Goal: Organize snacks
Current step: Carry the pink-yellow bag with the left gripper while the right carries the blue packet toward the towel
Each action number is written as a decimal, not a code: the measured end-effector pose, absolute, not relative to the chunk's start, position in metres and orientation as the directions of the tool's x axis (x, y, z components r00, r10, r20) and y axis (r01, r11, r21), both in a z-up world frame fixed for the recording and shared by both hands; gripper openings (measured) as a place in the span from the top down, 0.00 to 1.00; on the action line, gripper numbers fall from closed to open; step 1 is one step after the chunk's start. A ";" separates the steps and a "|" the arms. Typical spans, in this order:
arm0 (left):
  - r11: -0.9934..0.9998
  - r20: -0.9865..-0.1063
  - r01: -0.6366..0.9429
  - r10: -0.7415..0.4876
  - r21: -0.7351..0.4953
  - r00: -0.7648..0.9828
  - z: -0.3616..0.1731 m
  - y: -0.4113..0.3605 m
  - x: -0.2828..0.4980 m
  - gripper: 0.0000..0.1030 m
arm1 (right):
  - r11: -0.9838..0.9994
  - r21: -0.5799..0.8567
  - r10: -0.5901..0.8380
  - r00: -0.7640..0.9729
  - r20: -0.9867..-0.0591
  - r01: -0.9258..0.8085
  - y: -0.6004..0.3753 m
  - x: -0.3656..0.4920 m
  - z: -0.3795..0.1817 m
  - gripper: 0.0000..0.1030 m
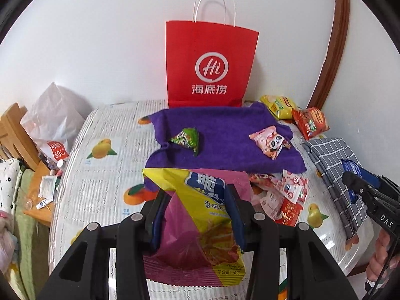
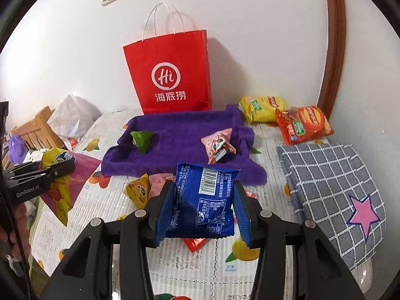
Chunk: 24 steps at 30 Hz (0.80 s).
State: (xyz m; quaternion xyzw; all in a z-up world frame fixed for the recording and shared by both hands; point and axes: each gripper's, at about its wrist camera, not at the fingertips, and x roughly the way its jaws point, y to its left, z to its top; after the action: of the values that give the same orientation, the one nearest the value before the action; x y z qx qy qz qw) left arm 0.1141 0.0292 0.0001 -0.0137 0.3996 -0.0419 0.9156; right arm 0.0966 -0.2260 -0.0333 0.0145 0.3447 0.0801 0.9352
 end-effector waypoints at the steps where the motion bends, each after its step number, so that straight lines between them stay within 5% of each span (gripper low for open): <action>1: 0.996 -0.729 0.067 -0.088 -0.058 0.679 0.001 0.029 0.115 0.59 | 0.986 0.088 0.165 0.751 -0.639 -0.142 -0.226 0.097 -0.031 0.55; 24: 0.995 -0.723 0.078 -0.096 -0.058 0.684 0.014 0.030 0.152 0.59 | 0.983 0.143 0.182 0.762 -0.621 -0.118 -0.228 0.138 -0.014 0.55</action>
State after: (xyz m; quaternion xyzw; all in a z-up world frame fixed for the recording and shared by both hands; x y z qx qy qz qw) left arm 0.1521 0.0299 0.0137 -0.0111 0.3945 -0.0473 0.9176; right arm 0.1381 -0.2279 -0.0136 0.0475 0.3353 0.0800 0.9375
